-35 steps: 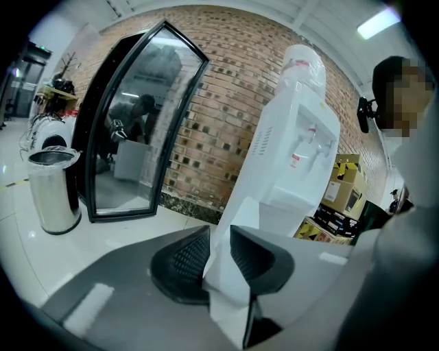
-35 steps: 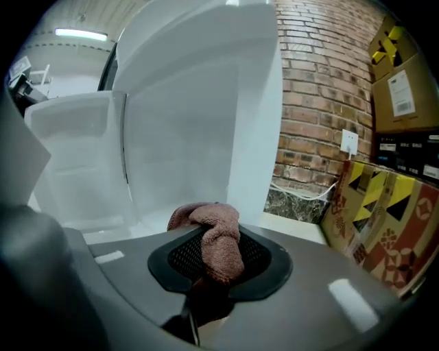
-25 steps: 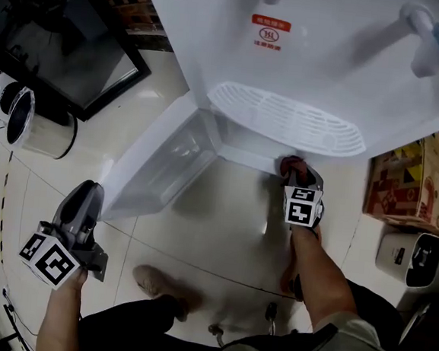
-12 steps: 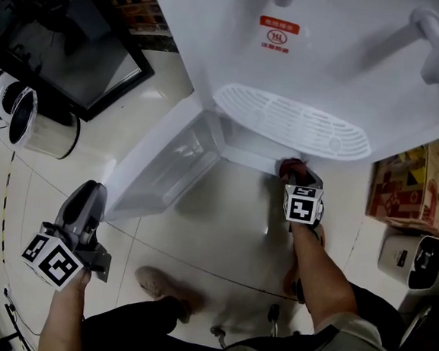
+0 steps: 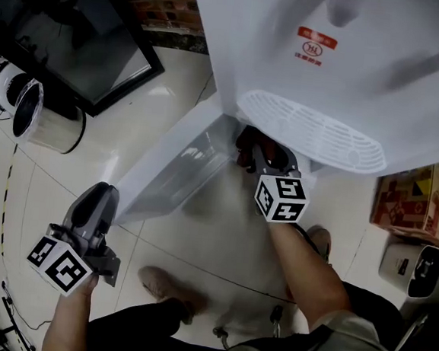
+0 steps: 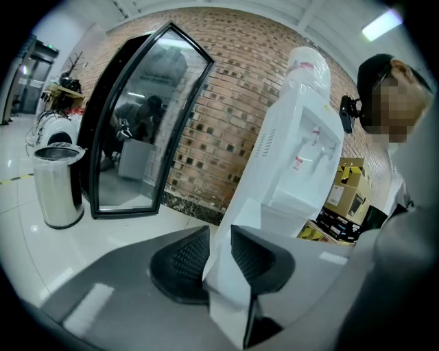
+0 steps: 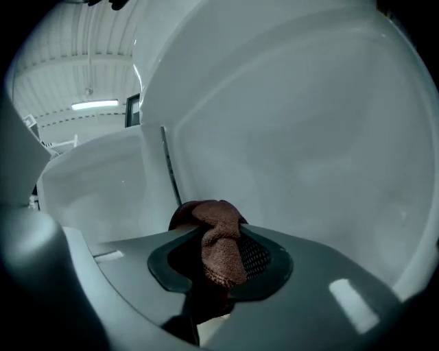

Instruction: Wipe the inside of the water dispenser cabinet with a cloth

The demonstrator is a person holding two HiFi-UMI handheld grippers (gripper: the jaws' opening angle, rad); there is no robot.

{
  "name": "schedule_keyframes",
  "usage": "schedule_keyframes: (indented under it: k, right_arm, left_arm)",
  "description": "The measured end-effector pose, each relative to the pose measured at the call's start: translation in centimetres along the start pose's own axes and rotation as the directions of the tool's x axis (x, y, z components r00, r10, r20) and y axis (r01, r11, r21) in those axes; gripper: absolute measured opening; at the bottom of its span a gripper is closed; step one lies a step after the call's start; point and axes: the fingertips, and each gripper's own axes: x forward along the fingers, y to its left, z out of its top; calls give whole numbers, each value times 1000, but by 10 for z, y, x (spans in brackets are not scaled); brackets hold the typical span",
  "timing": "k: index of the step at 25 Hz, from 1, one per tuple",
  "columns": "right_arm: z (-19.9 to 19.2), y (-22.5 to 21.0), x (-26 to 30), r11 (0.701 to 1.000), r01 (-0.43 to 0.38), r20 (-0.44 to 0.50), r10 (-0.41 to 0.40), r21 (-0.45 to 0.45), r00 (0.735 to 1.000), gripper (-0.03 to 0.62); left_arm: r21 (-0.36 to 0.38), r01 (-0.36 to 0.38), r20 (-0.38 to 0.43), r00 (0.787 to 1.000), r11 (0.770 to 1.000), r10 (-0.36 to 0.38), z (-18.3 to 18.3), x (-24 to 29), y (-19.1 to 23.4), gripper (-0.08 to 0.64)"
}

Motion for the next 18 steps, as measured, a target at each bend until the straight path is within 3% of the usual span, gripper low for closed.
schedule_keyframes:
  k: [3, 7, 11, 18]
  right_arm:
    - [-20, 3, 20, 1000, 5, -84, -6, -21, 996, 104]
    - [-61, -20, 41, 995, 99, -229, -103, -27, 968, 104]
    - [-77, -37, 60, 988, 148, -291, -153, -40, 944, 104]
    - [-98, -72, 57, 961, 269, -397, -273, -67, 876, 104]
  left_arm:
    - [-11, 10, -3, 1000, 1000, -10, -1, -1, -3, 94]
    - [-30, 16, -9, 1000, 999, -16, -6, -2, -7, 91]
    - [-43, 5, -8, 1000, 999, -5, -7, -5, -8, 91]
    - [-48, -16, -4, 1000, 999, 15, -8, -5, -6, 92]
